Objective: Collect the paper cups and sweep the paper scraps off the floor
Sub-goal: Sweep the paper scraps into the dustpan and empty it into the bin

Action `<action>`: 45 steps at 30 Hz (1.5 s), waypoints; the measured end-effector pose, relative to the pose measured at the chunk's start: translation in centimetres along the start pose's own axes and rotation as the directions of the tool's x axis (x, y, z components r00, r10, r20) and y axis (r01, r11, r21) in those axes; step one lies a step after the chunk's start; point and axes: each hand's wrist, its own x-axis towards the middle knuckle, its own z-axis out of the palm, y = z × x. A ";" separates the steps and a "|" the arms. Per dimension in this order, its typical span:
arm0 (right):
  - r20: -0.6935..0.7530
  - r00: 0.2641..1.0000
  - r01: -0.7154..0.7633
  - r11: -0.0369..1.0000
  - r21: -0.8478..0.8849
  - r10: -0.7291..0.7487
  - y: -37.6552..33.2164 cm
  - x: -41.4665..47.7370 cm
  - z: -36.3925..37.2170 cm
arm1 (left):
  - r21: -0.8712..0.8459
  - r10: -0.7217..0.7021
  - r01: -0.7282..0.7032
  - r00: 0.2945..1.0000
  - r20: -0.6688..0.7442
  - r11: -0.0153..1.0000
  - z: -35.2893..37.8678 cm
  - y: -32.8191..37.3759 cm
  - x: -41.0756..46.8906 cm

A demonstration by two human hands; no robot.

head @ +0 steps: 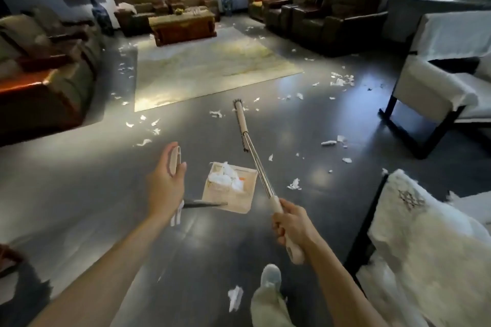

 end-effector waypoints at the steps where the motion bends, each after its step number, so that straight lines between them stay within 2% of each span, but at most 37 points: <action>1: -0.032 0.999 -0.011 0.999 0.036 0.013 -0.9 3.6 -0.5 | -0.011 0.016 -0.016 1.000 0.023 1.000 2.3 -0.5 3.4; 3: -0.087 0.995 -0.036 0.996 0.077 0.042 -3.5 10.8 -2.0 | -0.043 0.054 -0.051 0.997 0.061 0.998 7.0 -1.0 10.2; 6: -0.144 0.989 -0.024 0.993 0.117 0.041 -8.5 20.2 -4.2 | -0.067 0.110 -0.108 0.993 0.043 0.992 13.1 -0.4 19.9; 11: -0.253 0.965 -0.029 0.985 0.170 0.072 -15.0 32.6 -8.2 | -0.008 0.082 -0.082 0.996 0.027 0.997 22.0 0.0 34.4; 14: -0.329 0.941 -0.020 0.981 0.193 0.084 -17.4 40.8 -10.8 | -0.042 0.069 -0.066 0.994 0.082 0.997 29.0 -0.2 43.2; 16: -0.375 0.922 -0.030 0.984 0.177 0.096 -18.9 47.5 -12.2 | -0.031 0.097 -0.094 0.988 0.118 0.995 34.6 -0.8 49.3; 20: -0.480 0.864 -0.031 0.967 0.251 0.152 -24.0 61.3 -15.2 | -0.049 0.170 -0.164 0.971 0.169 0.985 45.0 -1.1 61.6; 23: -0.504 0.844 -0.020 0.949 0.313 0.184 -29.1 70.3 -18.7 | -0.174 0.186 -0.144 0.949 0.255 0.974 51.7 0.3 70.6; 25: -0.505 0.842 -0.028 0.951 0.309 0.189 -31.9 75.0 -21.1 | -0.196 0.204 -0.149 0.933 0.297 0.969 56.1 2.0 76.3; 29: -0.553 0.805 0.003 0.931 0.366 0.215 -36.1 84.0 -27.2 | -0.216 0.259 -0.185 0.881 0.396 0.959 65.7 5.3 85.7; 35: -0.597 0.767 0.104 0.873 0.477 0.234 -42.2 100.5 -39.8 | -0.204 0.297 -0.229 0.854 0.428 0.952 83.2 9.2 98.1; 45: -0.659 0.720 0.148 0.880 0.452 0.217 -54.6 120.6 -62.3 | -0.269 0.346 -0.245 0.826 0.445 0.932 111.2 21.9 115.7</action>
